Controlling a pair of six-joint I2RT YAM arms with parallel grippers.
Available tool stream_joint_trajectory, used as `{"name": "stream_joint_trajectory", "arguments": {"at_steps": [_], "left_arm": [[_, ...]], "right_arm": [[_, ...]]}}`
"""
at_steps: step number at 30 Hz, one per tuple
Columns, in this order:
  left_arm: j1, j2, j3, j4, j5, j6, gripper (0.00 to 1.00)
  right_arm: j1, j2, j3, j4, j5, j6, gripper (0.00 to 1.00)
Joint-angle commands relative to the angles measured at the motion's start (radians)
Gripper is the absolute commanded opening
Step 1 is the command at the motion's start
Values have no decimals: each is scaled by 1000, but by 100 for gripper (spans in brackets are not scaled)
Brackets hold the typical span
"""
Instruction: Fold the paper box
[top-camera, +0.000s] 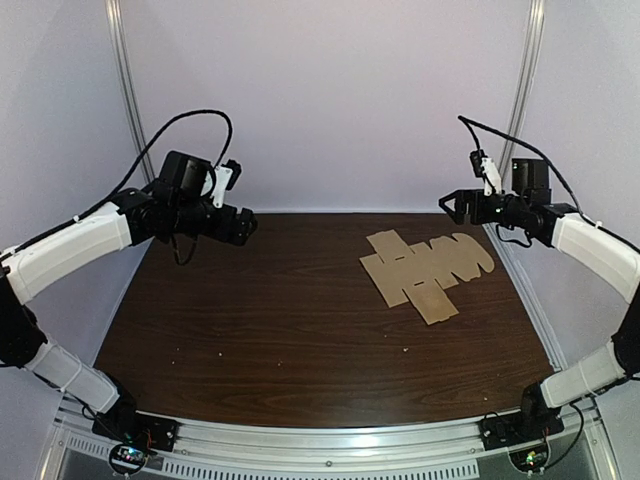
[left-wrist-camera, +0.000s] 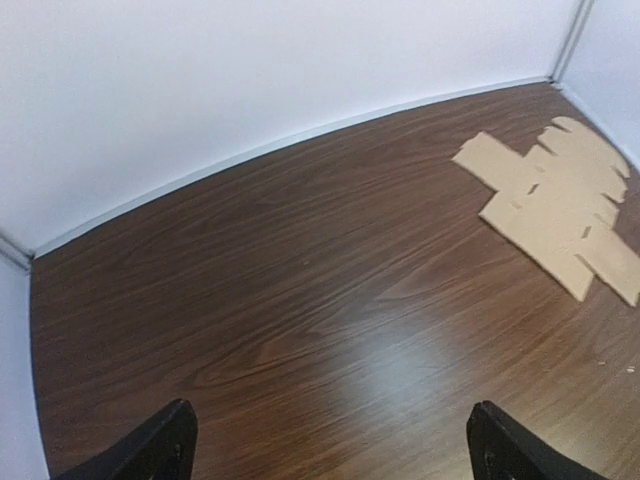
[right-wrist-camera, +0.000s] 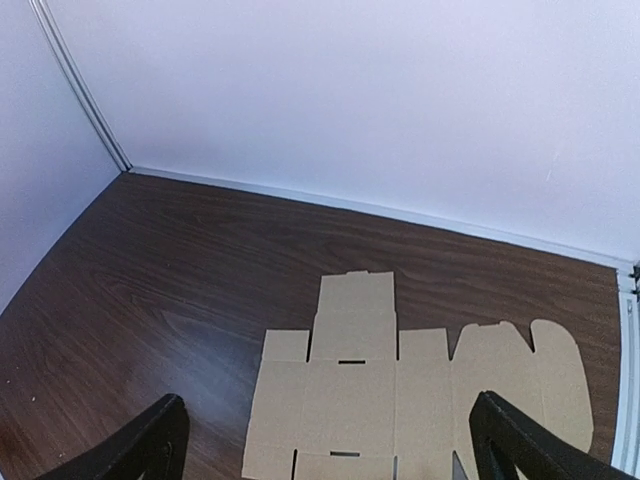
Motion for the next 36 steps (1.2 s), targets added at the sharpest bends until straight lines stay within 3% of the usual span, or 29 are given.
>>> {"name": "stream_joint_trajectory", "arguments": {"at_steps": [1,4,7,12,16,22,27,30,32,36], "left_arm": [[1,-10,107,-3,239,-24,97],[1,-12,28,105,214,-141,97],[2,8,-52,163,144,-216,97],[1,54,-12,10,-9,-184,95],[1,-4,-46,-10,-67,-174,94],[1,-82,-115,47,-19,-219,97],[1,-59,-97,2,-8,-212,94],[2,-31,-87,-13,92,-216,85],[1,-15,-96,-9,121,-246,80],[-2,-14,-182,80,144,-303,76]], "right_arm": [[-10,43,44,88,-37,-20,100],[11,205,203,-117,-101,-104,93],[68,385,374,-353,44,-282,88],[168,561,507,-541,318,-469,83],[195,674,587,-608,395,-477,78],[193,812,657,-635,479,-462,72],[188,845,646,-644,469,-424,62],[191,860,638,-691,386,-415,42],[199,856,610,-722,334,-399,34],[273,806,484,-748,211,-360,32]]}}
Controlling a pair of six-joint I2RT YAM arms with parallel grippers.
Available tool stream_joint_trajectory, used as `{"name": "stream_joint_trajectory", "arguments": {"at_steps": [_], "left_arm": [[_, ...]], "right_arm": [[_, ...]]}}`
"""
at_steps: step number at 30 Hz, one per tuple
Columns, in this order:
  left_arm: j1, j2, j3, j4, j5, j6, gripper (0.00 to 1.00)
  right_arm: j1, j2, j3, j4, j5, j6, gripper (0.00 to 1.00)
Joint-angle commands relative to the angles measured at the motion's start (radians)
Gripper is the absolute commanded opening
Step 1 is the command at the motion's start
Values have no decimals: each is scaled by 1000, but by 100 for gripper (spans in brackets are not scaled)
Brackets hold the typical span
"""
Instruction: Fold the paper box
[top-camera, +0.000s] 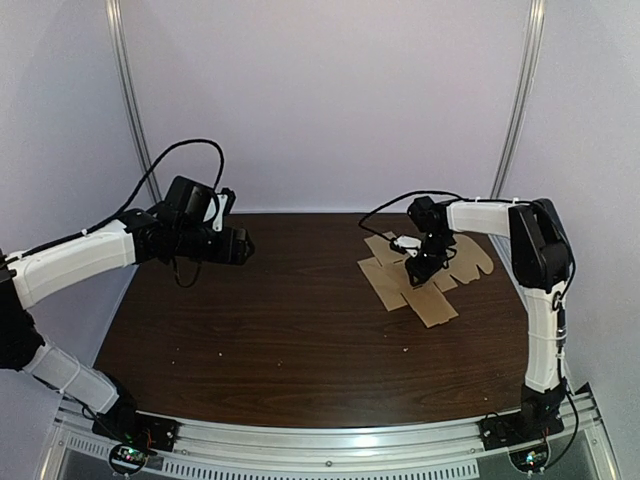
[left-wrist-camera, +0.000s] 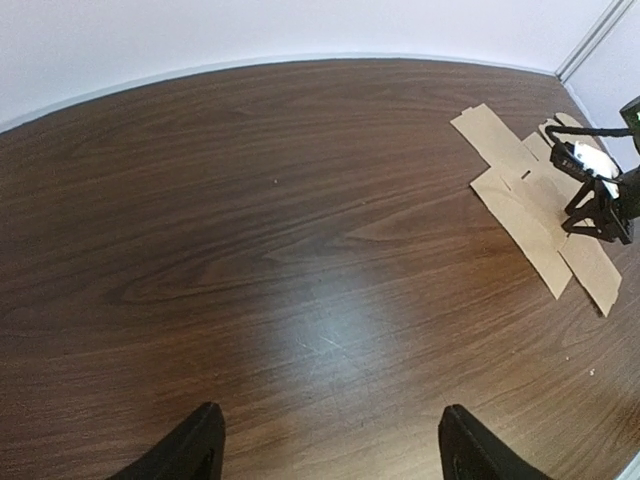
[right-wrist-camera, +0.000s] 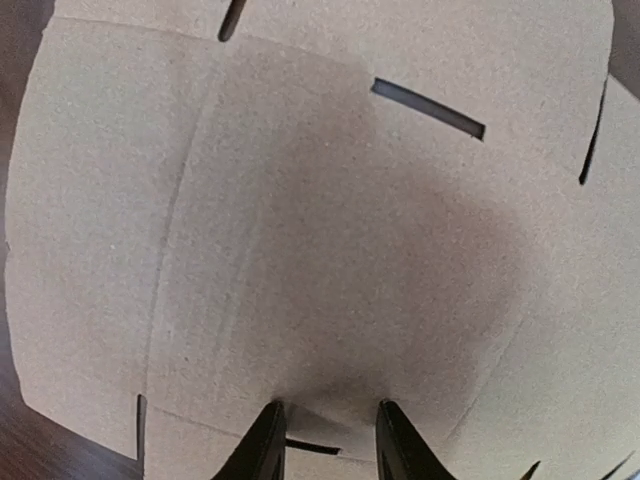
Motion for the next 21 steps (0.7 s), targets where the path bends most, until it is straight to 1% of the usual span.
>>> {"name": "stream_joint_trajectory", "arguments": {"at_steps": [1,4,7,8,9,12,14,18,19,21], "left_arm": [[-6,2,-94,104,55,-74,76],[-21,7,-140,163,42,-94,74],[-31,26,-147,163,26,-97,73],[-34,32,-149,161,25,-100,73],[-41,38,-149,159,22,-99,72],[-70,53,-153,150,3,-99,72],[-98,72,-154,148,-6,-113,71],[-176,162,-133,147,0,-133,67],[-200,188,-122,148,8,-133,66],[-253,239,-95,146,23,-130,62]], "right_arm": [[102,-48,-130,-92,-175,49,32],[202,-47,-137,-146,-349,49,32],[251,-52,-48,-215,-579,64,33],[245,-64,-3,-233,-610,77,34],[231,-79,39,-240,-609,89,36],[134,-128,114,-203,-549,103,40],[64,-122,157,-174,-422,83,43],[-15,-16,249,-180,-130,-55,42],[-24,-1,251,-175,-81,-79,41],[-33,4,218,-144,-51,-109,40]]}}
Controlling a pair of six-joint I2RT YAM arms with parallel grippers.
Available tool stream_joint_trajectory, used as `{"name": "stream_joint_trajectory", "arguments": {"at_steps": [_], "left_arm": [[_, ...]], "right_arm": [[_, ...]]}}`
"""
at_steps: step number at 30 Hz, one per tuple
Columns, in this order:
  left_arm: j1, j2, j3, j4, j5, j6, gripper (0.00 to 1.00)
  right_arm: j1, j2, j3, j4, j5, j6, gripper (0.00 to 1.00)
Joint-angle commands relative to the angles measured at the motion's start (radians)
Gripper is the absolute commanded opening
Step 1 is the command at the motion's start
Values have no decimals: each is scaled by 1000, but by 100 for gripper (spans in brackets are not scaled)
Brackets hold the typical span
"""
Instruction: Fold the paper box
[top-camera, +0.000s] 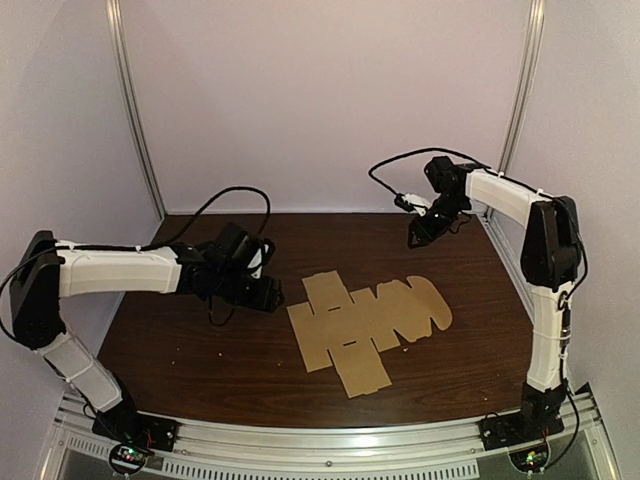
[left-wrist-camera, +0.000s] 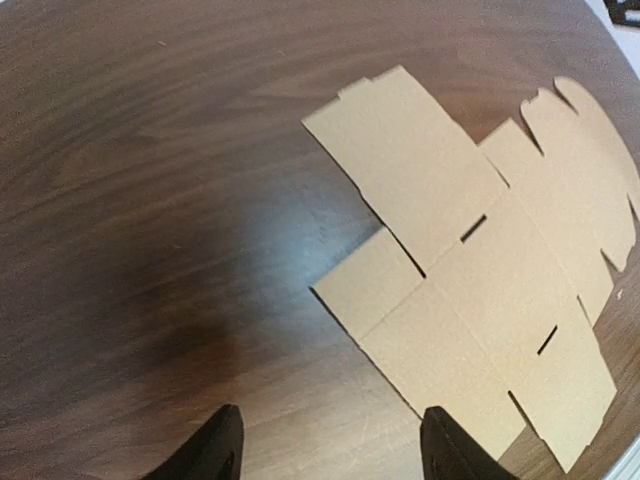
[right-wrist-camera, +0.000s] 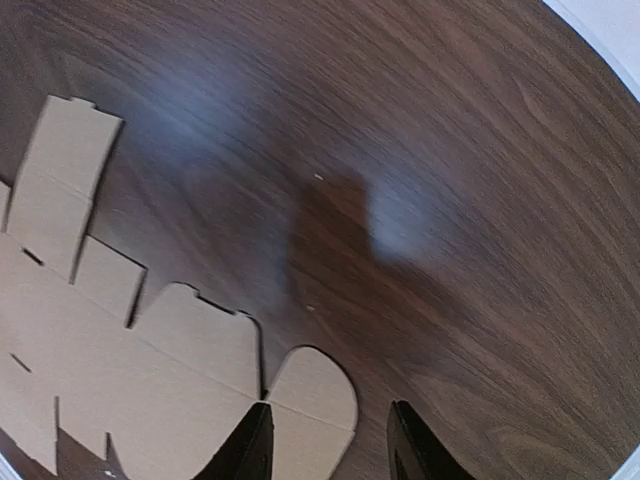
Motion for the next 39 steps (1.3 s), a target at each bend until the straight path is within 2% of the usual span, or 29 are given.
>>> {"name": "stream_joint_trajectory", "arguments": {"at_steps": [1,5,7,12,14,18,24,26,29,33,36,39], "left_arm": [[-105,111,58,18,17,-16,61],[-157,176,84,46,74,3,58],[-168,211,101,60,163,11,55],[-180,306,156,61,260,32,45],[-180,335,178,57,269,42,41],[-179,397,238,4,239,64,40],[-178,489,336,-88,146,124,40],[-177,524,381,-120,97,162,40],[-158,566,452,-137,-26,216,41],[-119,580,534,-75,-49,295,43],[-117,539,586,-87,-57,338,50],[-117,467,579,-122,-65,301,55]], "right_arm": [[3,58,-55,20,214,-112,39],[3,47,-143,40,241,-122,38],[3,31,-210,40,249,-127,36],[7,-100,-478,92,249,-132,34],[17,-150,-557,85,253,-130,34],[65,-277,-701,60,239,-121,33],[209,-429,-859,9,164,-85,33],[251,-452,-872,-13,102,-65,33],[280,-481,-860,-71,-75,-93,32],[263,-504,-763,-184,-220,-156,34],[204,-495,-653,-214,-226,-175,35],[125,-442,-547,-172,-149,-168,40]]}}
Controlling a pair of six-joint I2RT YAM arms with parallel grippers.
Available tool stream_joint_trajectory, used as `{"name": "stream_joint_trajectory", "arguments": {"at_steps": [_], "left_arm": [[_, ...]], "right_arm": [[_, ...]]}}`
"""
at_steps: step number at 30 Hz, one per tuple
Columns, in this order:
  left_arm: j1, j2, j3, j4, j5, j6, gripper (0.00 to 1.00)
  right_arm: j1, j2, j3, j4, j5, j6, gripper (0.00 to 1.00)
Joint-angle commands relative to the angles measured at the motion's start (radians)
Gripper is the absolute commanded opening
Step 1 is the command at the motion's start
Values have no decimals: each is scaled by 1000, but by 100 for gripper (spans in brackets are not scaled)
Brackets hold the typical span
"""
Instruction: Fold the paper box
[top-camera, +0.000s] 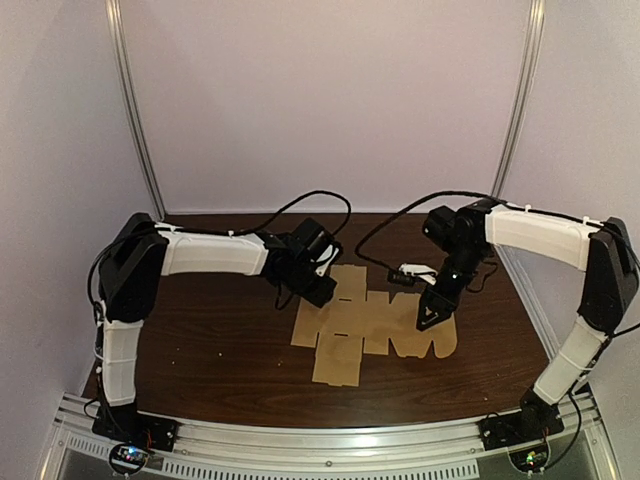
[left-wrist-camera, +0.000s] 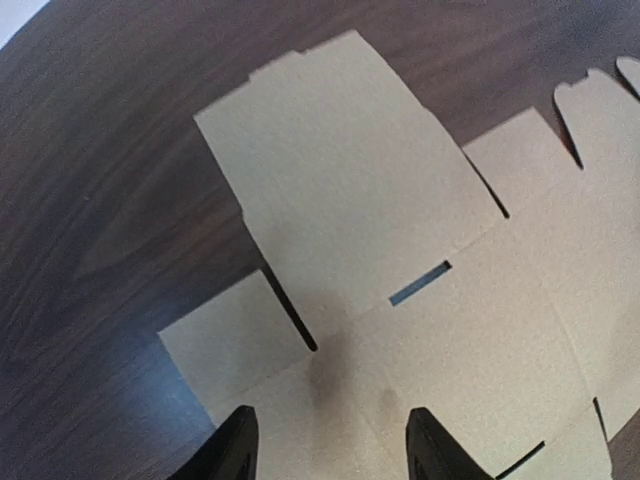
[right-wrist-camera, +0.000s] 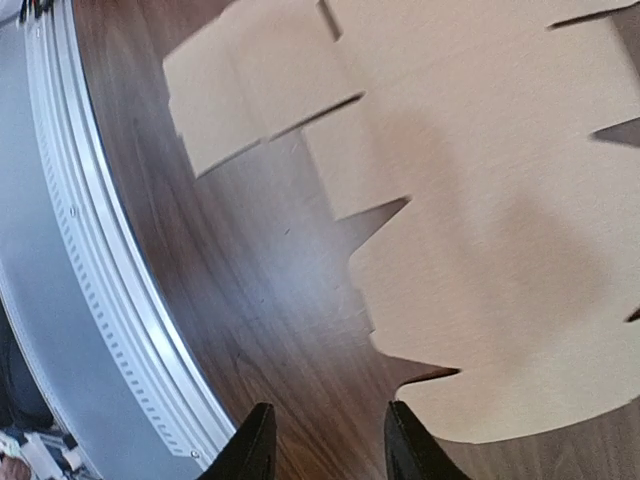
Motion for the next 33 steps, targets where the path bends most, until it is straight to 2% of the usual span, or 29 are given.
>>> {"name": "stream_joint_trajectory", "arguments": {"at_steps": [1,4,7,8,9,10,11,16,19,24,29,33], "left_arm": [[-1,-126,5,-28,-48,-15,57],[-1,-195,-79,-50,-32,-91,59],[-1,-263,-188,-33,20,-155,59],[-1,-285,-227,-21,26,-176,60],[-1,-318,-265,-8,29,-193,62],[-1,-341,-299,3,26,-208,67],[-1,-361,-342,11,21,-222,71],[-1,-448,-471,46,-11,-277,75],[-1,-458,-504,31,-32,-298,75],[-1,-462,-532,25,-60,-319,74],[7,-484,-546,21,-129,-314,78],[10,-475,-551,37,-114,-319,80]], "right_arm": [[-118,68,145,19,43,-18,41],[-201,160,219,87,156,14,44],[-261,261,289,95,186,8,50],[-274,290,306,93,187,5,55],[-287,317,320,84,176,1,67],[-294,341,330,77,161,0,90],[-299,360,337,70,152,3,98],[-300,415,325,43,175,22,100],[-300,411,286,-1,163,20,96],[-274,321,118,-77,122,11,93],[-175,250,8,-169,77,-21,93],[-12,208,-2,-230,-74,-45,93]]}}
